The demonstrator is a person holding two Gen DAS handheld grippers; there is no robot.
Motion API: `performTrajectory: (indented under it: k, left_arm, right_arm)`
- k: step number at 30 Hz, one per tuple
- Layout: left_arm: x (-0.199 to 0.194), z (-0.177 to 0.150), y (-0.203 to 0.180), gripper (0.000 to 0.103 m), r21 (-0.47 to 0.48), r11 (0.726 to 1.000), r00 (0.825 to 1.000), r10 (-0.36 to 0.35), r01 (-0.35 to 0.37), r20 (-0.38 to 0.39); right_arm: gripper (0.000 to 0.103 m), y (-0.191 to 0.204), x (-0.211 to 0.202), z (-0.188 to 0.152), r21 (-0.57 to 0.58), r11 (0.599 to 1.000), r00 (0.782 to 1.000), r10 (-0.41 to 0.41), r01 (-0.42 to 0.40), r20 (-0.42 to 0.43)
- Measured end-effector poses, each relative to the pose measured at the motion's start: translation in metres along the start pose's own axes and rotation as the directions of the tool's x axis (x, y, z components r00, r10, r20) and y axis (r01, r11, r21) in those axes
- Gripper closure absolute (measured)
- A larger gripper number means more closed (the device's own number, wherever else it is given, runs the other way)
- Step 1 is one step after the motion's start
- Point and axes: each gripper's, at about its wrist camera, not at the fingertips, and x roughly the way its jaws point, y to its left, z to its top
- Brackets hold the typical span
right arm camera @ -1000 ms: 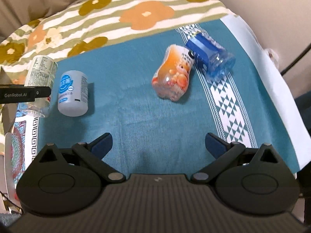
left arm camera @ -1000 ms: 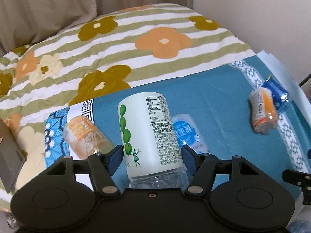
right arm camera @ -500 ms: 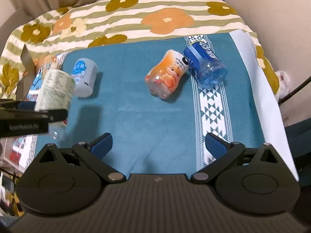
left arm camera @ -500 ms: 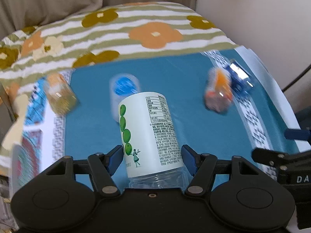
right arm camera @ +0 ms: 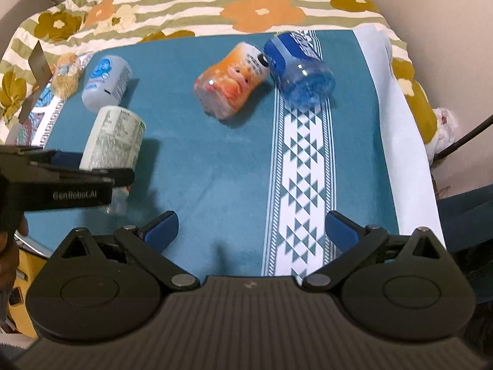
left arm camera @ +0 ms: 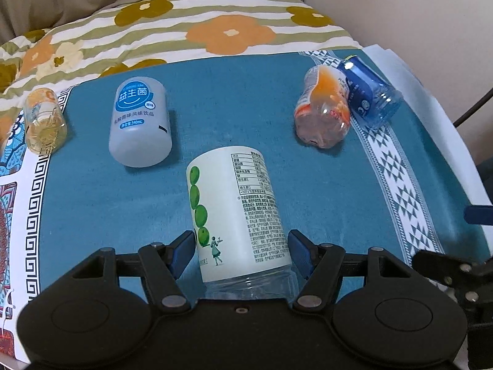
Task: Flip cup upright
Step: 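Lower the right gripper over the lying cup and close on its body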
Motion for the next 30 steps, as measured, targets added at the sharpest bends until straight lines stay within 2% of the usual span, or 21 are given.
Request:
performTrajectory:
  k: [3, 5, 18, 19, 23, 30]
  left_arm:
    - [0.004, 0.000, 0.000, 0.027, -0.007, 1.000, 1.000, 0.003, -0.003, -0.009]
    - [0.003, -0.001, -0.001, 0.014, -0.010, 1.000, 1.000, 0.009, -0.009, -0.002]
    - [-0.007, -0.004, -0.004, 0.013, -0.020, 0.999, 0.999, 0.039, -0.038, 0.013]
    - [-0.011, -0.004, -0.003, 0.012, -0.024, 0.999, 0.999, 0.045, -0.044, 0.016]
    - [-0.035, -0.006, 0.003, 0.000, -0.083, 0.995, 0.998, 0.054, -0.052, 0.029]
    - [-0.071, -0.020, 0.029, 0.000, -0.160, 0.984, 0.996, 0.079, -0.073, 0.036]
  right_arm:
    - [0.000, -0.005, 0.001, -0.002, 0.003, 1.000, 1.000, -0.001, 0.001, -0.006]
    - [0.000, -0.009, 0.001, -0.003, 0.003, 1.000, 1.000, -0.002, 0.002, -0.008]
    - [0.000, -0.013, -0.002, -0.003, -0.006, 1.000, 1.000, 0.017, -0.017, -0.003]
    - [0.000, -0.013, -0.003, -0.002, -0.013, 1.000, 1.000, 0.026, -0.027, -0.003]
    - [0.000, -0.008, -0.010, 0.011, -0.038, 0.996, 0.997, 0.076, -0.076, -0.016]
    - [0.000, 0.027, -0.017, 0.048, -0.099, 0.980, 0.984, 0.169, -0.173, -0.047]
